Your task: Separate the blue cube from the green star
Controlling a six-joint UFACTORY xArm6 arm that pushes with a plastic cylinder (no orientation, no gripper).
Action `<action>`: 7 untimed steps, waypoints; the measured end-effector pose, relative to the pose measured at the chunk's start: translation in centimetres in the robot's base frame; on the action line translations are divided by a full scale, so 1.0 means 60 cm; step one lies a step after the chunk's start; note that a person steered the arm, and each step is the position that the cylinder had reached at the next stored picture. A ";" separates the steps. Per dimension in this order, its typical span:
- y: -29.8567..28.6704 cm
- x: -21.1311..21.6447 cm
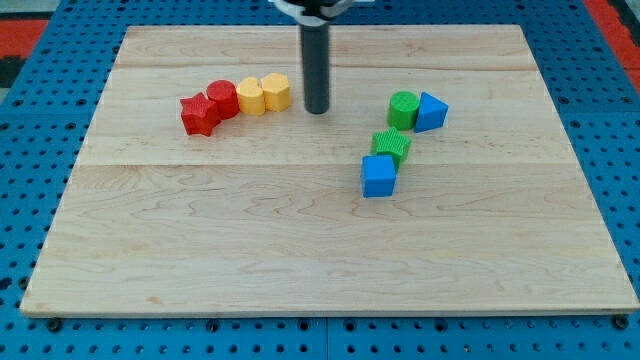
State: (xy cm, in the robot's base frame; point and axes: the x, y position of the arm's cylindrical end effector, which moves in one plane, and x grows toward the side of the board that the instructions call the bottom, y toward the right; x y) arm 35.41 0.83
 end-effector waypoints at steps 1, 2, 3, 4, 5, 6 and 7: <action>-0.017 0.068; -0.029 0.159; 0.033 0.176; 0.104 0.145; 0.133 0.107; 0.136 0.118; 0.178 0.135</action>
State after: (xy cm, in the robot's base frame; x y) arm 43.48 11.53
